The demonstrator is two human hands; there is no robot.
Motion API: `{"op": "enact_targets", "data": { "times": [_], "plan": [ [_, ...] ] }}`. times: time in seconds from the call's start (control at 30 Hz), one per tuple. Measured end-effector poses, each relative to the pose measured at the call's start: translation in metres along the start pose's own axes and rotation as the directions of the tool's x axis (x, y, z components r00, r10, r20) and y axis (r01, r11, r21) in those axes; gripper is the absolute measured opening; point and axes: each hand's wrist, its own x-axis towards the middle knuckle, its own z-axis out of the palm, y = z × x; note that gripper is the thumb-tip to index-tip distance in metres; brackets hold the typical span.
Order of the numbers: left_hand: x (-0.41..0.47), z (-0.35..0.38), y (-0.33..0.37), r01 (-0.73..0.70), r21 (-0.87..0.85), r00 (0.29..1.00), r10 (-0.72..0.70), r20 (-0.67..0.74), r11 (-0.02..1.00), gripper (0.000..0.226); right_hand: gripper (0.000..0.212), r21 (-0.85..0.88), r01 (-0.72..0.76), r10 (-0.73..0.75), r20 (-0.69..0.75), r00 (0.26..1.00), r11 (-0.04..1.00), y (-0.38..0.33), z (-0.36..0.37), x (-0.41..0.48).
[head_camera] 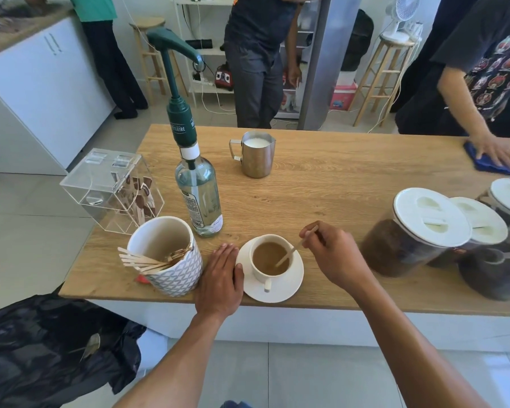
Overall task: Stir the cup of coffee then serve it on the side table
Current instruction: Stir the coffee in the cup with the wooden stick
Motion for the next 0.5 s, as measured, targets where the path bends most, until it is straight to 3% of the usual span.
{"op": "enact_targets", "data": {
  "times": [0.07,0.2,0.33,0.43,0.5],
  "plan": [
    [0.0000,0.0008,0.0002,0.000,-0.004,1.000,0.000,0.000,1.000,0.052,0.019,-0.005,0.002,-0.002,-0.058,0.998,1.000,0.0001,-0.0028,0.0012],
    [0.0001,0.0010,-0.0008,0.002,-0.004,1.000,-0.002,-0.001,1.000,0.052,0.022,0.006,0.013,-0.013,0.014,1.000,1.000,0.0017,0.0017,-0.0012],
    [-0.0001,0.0019,-0.0008,0.004,-0.005,1.000,-0.004,0.003,1.000,0.052,0.020,0.025,-0.005,0.007,-0.064,0.998,1.000,0.0031,0.0006,0.0004],
    [-0.0001,0.0018,-0.0022,0.009,-0.001,1.000,-0.009,0.004,1.000,0.052,0.023,0.006,0.020,-0.020,0.008,1.000,1.000,0.0013,0.0041,-0.0007],
    [0.0003,0.0021,-0.0014,0.007,0.001,1.000,-0.007,0.008,1.000,0.052,0.021,-0.002,-0.005,0.005,-0.020,1.000,1.000,0.0026,0.0027,-0.0012]
  ]
}}
